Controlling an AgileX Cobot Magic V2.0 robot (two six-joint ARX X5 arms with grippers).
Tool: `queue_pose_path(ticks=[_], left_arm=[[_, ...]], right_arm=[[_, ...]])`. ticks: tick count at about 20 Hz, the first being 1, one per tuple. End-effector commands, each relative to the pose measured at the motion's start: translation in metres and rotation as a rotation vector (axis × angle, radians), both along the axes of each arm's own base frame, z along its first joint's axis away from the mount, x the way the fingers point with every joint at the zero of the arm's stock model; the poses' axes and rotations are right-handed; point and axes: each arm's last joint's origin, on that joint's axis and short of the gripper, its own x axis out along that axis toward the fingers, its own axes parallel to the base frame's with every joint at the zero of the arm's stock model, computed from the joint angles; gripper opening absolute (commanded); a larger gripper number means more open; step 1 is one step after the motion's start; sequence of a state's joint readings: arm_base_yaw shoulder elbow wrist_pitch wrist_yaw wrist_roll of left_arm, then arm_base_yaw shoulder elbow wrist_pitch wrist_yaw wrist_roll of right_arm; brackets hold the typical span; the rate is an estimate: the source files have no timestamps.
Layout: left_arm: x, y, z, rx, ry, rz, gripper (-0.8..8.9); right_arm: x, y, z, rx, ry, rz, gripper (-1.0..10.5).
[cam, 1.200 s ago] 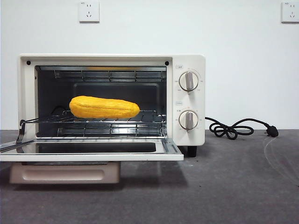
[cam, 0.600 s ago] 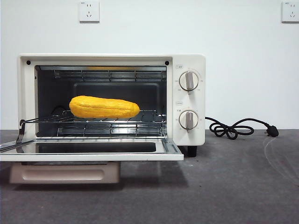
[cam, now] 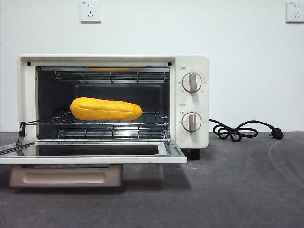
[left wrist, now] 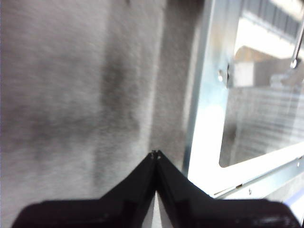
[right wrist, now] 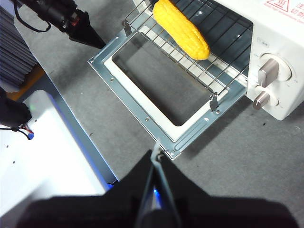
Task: Take the corn from the table,put the corn in the oven
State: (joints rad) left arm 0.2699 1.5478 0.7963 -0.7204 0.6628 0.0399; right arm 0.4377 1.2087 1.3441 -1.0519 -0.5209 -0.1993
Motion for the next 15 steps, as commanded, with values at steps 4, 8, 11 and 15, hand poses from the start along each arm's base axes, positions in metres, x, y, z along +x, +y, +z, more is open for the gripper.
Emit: queue_pose_path(ticks=[4,8,11,15], left_arm=[[-0.004,-0.005,-0.005,-0.008,0.026,-0.052,-0.09],[-0.004,-0.009,-0.001,-0.184,-0.024,-0.071,-0.09],[-0.004,-0.011,0.002,-0.293,-0.057,-0.076,-0.09],[-0.004,-0.005,0.007,-0.416,-0.094,-0.04,-0.08]], right_arm=[[0.001,0.001,-0.002,-0.003,0.0,0.008,-0.2],[0.001,0.001,-0.002,-0.003,0.001,0.008,-0.2],[0.001,0.0,-0.003,-0.006,0.005,0.008,-0.2],[0.001,0.0,-0.003,-0.007,0.008,0.008,-0.2]])
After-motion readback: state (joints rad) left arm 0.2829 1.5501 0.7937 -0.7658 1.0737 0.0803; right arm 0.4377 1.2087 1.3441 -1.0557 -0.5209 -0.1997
